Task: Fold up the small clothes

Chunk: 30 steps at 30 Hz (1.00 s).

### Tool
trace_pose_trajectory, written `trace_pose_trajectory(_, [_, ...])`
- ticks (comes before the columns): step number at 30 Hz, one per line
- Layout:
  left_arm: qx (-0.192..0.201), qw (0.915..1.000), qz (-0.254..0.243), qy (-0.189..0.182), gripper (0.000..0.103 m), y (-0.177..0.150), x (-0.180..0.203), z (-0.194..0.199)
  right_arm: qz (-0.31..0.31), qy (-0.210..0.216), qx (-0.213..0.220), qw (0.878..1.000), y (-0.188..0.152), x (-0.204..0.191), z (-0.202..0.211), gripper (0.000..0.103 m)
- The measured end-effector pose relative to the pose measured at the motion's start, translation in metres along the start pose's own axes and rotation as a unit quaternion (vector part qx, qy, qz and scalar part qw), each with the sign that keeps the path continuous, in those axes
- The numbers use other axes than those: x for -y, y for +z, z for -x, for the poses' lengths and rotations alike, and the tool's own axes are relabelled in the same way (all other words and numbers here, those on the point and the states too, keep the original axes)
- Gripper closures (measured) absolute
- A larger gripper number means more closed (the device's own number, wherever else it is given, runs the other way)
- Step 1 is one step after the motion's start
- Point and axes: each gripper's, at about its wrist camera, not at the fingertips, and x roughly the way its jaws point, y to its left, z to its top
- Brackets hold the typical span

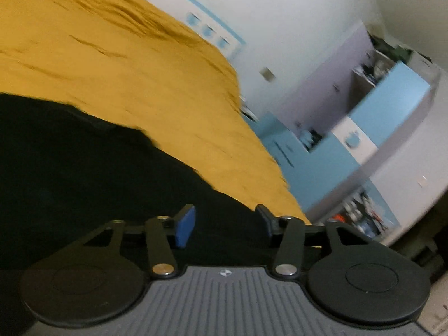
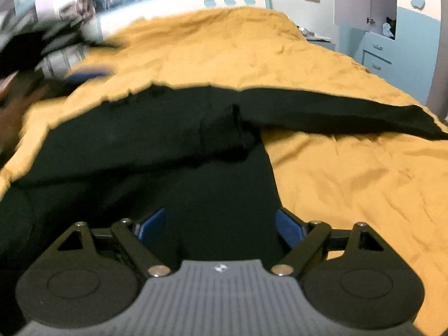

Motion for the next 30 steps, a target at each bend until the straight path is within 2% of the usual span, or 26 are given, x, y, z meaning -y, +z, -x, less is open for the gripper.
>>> trace_pose_trajectory(4, [0.016, 0.9952, 0.031, 0.091, 0.042, -0.013, -0.062, 0.063, -0.093, 0.057, 0.014, 0.994, 0.034, 0.026, -0.024, 0.022])
trace_pose_trajectory(5, [0.019, 0.9915, 0.052, 0.118, 0.042, -0.019, -0.085, 0.075, -0.118, 0.072, 0.007, 0.99, 0.041, 0.031, -0.035, 0.025])
trace_pose_trajectory(7, [0.027, 0.9835, 0.109, 0.142, 0.042, -0.028, -0.127, 0.091, -0.174, 0.096, -0.021, 0.98, 0.055, 0.04, -0.065, 0.031])
trace_pose_trajectory(10, [0.032, 0.971, 0.189, 0.143, 0.042, -0.04, -0.172, 0.099, -0.232, 0.1, -0.058, 0.966, 0.062, 0.04, -0.104, 0.036])
trace_pose_trajectory(12, [0.031, 0.9653, 0.222, 0.134, 0.042, -0.043, -0.19, 0.093, -0.262, 0.08, -0.087, 0.958, 0.061, 0.038, -0.127, 0.039])
trace_pose_trajectory(14, [0.032, 0.9611, 0.243, 0.127, 0.042, -0.035, -0.203, 0.088, -0.276, 0.074, -0.085, 0.954, 0.06, 0.032, -0.141, 0.039])
trace_pose_trajectory(17, [0.042, 0.9547, 0.267, 0.125, 0.042, -0.028, -0.219, 0.078, -0.272, 0.069, -0.069, 0.957, 0.067, 0.022, -0.15, 0.044])
trace_pose_trajectory(20, [0.052, 0.9489, 0.283, 0.13, 0.042, -0.023, -0.228, 0.073, -0.265, 0.06, -0.07, 0.96, 0.074, 0.013, -0.16, 0.048])
trace_pose_trajectory(23, [0.042, 0.9431, 0.296, 0.145, 0.043, -0.025, -0.229, 0.075, -0.249, 0.049, -0.071, 0.965, 0.077, 0.005, -0.168, 0.055])
trace_pose_trajectory(26, [0.041, 0.9423, 0.298, 0.147, 0.043, -0.031, -0.227, 0.089, -0.239, 0.041, -0.069, 0.968, 0.076, 0.007, -0.169, 0.056])
trace_pose_trajectory(28, [0.037, 0.9383, 0.306, 0.157, 0.045, -0.037, -0.229, 0.098, -0.236, 0.04, -0.068, 0.969, 0.076, 0.007, -0.17, 0.056])
trace_pose_trajectory(30, [0.049, 0.9378, 0.305, 0.158, 0.045, -0.04, -0.229, 0.1, -0.237, 0.04, -0.067, 0.968, 0.074, 0.009, -0.167, 0.056])
